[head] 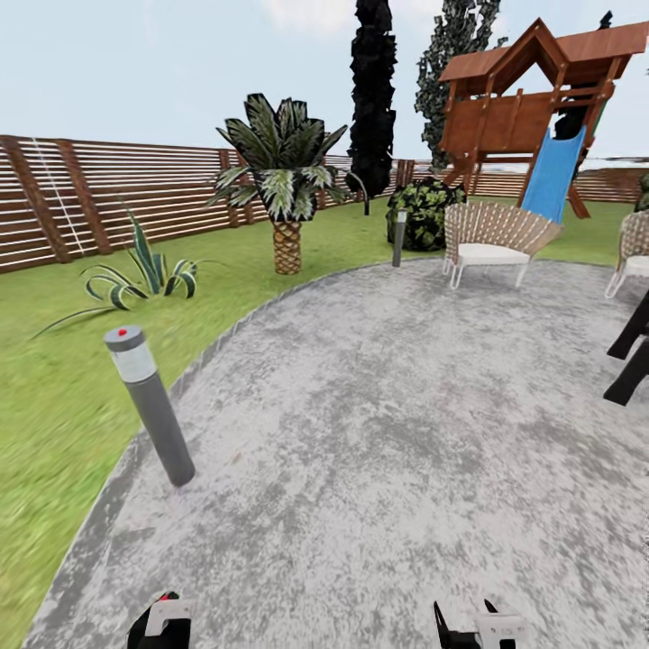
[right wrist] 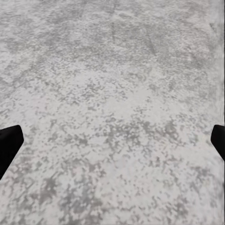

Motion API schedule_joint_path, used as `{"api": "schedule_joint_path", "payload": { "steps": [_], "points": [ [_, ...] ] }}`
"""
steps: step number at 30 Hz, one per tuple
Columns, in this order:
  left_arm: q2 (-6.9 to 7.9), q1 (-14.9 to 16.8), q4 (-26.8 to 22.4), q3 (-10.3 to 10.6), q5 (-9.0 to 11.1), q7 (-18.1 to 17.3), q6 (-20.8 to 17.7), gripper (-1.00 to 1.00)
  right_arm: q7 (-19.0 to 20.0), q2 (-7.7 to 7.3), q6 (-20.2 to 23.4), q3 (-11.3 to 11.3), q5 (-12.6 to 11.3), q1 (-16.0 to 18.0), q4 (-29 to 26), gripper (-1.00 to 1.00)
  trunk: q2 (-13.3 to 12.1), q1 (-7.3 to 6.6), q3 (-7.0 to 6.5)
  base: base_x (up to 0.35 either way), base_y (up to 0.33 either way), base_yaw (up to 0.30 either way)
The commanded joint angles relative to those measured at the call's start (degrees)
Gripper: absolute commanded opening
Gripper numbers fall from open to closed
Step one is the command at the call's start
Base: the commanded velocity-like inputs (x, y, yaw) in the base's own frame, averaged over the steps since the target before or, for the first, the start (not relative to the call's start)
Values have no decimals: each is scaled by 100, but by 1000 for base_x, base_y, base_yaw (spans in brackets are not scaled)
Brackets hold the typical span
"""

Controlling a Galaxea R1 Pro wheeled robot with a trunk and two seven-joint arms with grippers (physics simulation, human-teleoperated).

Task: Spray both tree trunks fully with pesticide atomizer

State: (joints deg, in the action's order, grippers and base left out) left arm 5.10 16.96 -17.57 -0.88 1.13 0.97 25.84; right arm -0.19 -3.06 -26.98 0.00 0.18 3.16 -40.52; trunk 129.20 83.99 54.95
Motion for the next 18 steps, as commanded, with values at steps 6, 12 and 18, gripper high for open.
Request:
{"api": "schedule_joint_path", "payload": {
  "steps": [6,12,18],
  "points": [
    [0,0,-1,0,-1,0,6,-100,1,0,0,1,0,1,0,100,0,0,0,340,0,-300],
    [0,0,-1,0,1,0,9,-100,2,-1,0,0,0,3,0,100,0,0,0,340,0,-300],
    [0,0,-1,0,1,0,9,-100,2,1,0,0,0,2,0,100,0,0,0,340,0,-300]
  ]
}}
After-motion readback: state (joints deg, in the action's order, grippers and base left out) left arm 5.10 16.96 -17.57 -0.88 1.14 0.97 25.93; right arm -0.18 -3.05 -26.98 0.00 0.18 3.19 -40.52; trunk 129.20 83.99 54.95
